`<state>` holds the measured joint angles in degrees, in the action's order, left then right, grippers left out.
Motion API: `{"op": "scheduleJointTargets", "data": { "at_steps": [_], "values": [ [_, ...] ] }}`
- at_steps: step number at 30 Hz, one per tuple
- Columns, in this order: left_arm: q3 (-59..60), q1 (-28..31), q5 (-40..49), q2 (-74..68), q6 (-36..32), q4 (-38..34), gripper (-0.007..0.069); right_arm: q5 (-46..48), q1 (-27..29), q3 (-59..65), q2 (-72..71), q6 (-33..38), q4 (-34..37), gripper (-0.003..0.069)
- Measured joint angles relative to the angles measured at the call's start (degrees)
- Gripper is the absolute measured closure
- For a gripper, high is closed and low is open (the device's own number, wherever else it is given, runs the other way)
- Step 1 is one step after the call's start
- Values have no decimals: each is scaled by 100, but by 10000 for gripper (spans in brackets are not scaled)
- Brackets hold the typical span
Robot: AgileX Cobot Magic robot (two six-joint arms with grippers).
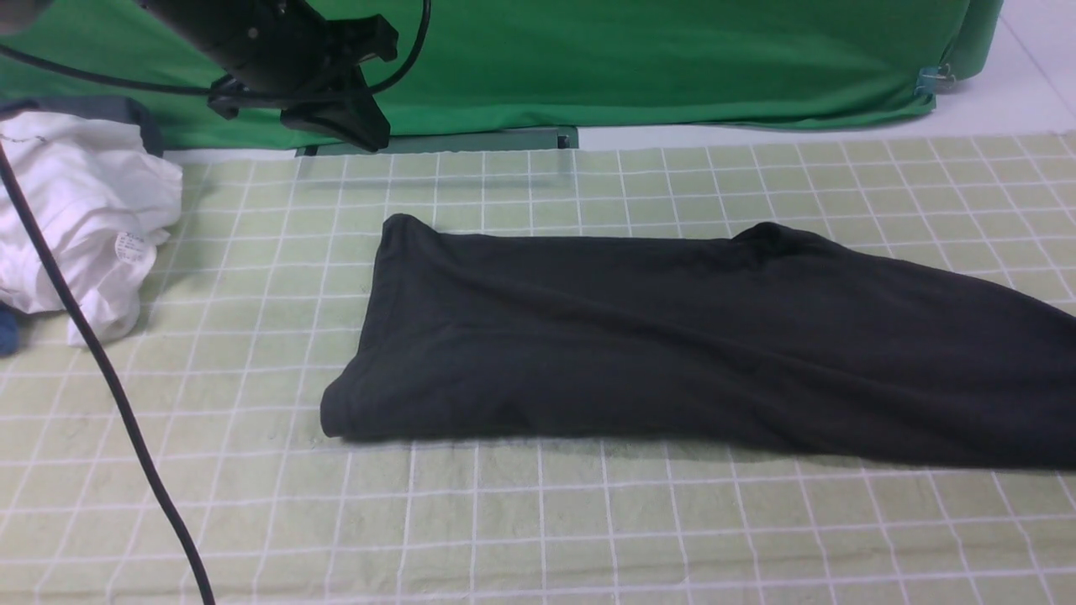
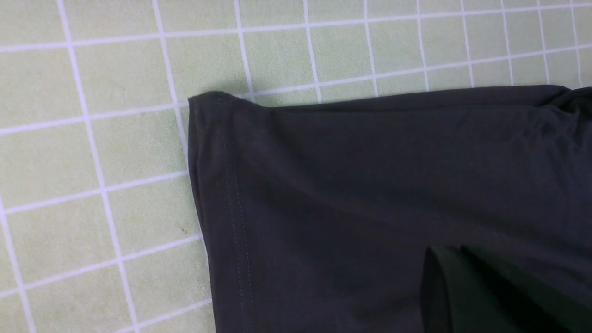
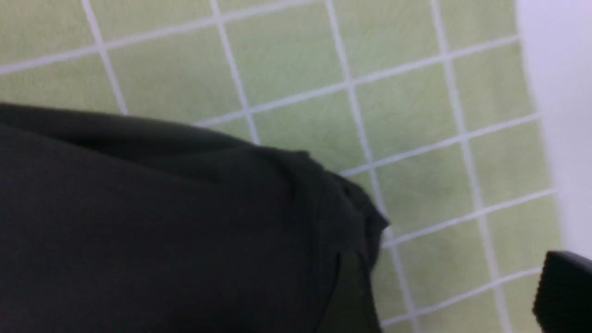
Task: Fold a long-sleeved shirt over a green coffee tablecloth.
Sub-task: 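Pull the folded dark garment lengthwise by its ends to straighten it flat on the table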
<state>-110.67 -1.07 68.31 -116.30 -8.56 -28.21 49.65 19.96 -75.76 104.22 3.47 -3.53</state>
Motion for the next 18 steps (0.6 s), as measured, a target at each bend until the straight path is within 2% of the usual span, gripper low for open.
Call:
{"op": "scheduleJointTargets", "data": {
  "at_steps": [1, 5, 14, 18],
  "values": [
    [0, 0, 0, 0, 2, 0, 612, -116, 130, 120, 69, 168, 353, 165],
    [0, 0, -7, 0, 2, 0, 612, -241, 304, 279, 319, 574, 897, 152],
    [0, 0, -155, 0, 2, -2, 612, -365, 317, 253, 926, 766, 1160, 137],
    [0, 0, -243, 0, -3, -2, 612, -393, 317, 253, 931, 870, 1247, 230]
  ]
}}
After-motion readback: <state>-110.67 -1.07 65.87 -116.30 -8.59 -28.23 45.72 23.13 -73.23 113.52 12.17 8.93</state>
